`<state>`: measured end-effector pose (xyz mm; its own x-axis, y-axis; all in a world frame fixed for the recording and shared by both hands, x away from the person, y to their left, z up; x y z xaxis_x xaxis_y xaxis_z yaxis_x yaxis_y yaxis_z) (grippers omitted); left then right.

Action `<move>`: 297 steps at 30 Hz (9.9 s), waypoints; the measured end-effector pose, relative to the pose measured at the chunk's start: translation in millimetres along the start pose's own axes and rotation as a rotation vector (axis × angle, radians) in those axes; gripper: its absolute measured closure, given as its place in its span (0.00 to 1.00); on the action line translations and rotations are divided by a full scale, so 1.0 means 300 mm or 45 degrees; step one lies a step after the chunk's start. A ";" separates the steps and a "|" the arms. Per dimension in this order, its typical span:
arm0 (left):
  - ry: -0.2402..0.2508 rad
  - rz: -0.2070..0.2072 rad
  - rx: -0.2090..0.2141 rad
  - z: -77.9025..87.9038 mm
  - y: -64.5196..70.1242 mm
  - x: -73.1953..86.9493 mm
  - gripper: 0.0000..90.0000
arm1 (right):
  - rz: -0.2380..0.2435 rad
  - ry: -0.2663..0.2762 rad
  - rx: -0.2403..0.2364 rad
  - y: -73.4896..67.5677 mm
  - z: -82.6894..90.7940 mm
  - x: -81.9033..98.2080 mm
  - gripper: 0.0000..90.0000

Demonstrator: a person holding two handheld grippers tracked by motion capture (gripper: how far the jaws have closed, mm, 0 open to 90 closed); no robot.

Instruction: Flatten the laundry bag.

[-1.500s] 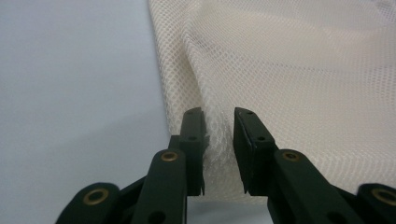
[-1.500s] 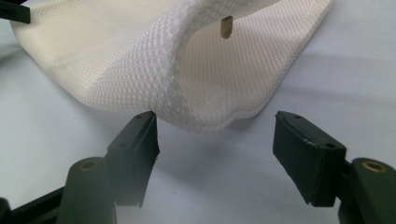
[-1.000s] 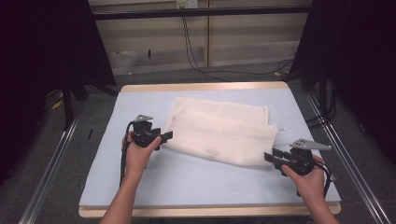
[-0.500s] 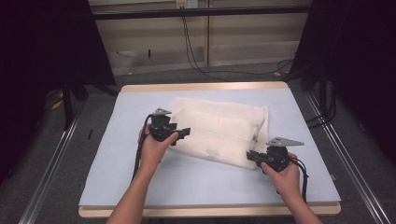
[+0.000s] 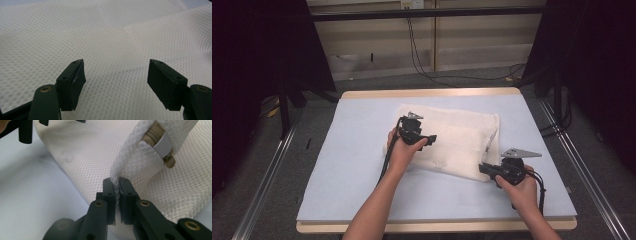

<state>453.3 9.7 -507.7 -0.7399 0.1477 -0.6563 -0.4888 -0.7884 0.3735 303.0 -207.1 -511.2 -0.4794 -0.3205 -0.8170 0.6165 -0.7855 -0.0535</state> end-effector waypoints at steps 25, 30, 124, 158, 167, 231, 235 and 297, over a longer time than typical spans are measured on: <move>-0.072 -0.119 -0.080 -0.122 0.022 0.006 0.90 | -0.025 0.012 -0.020 0.011 0.002 0.005 0.92; -0.077 -0.154 -0.075 -0.110 0.024 0.004 1.00 | -0.030 0.004 -0.023 0.008 -0.007 0.005 0.92; 0.125 -0.193 0.142 0.258 0.038 0.180 1.00 | -0.035 0.022 0.177 0.218 -0.007 -0.137 0.54; 0.085 0.050 0.119 0.213 -0.017 0.200 0.75 | 0.114 -0.040 -0.116 0.016 -0.043 -0.003 0.98; 0.173 0.111 0.063 0.237 -0.050 0.101 0.56 | 0.099 -0.037 -0.109 0.020 -0.043 0.002 0.98; 0.173 0.002 0.230 0.411 -0.019 0.209 1.00 | 0.022 0.012 -0.024 0.134 0.094 0.016 0.69; 0.164 0.007 0.218 0.415 -0.032 0.218 1.00 | 0.012 0.017 -0.032 0.157 0.136 0.035 0.67; 0.072 -0.177 0.392 0.360 0.170 0.282 1.00 | -0.091 0.054 0.177 0.322 0.095 -0.013 0.84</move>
<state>315.8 46.6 -473.4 -0.6336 0.2013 -0.7470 -0.7064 -0.5444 0.4524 346.6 -296.7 -496.9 -0.4904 -0.2410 -0.8375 0.4882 -0.8720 -0.0349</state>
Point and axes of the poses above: each handheld gripper's, and its own axes: z roughly backward along the jaws, x roughly out of its underside, y roughly to its right, the point moved 7 cm from there along -z, roughly forward along the jaws, and after that the axes turned 15 degrees about z, right-handed, at the moved point
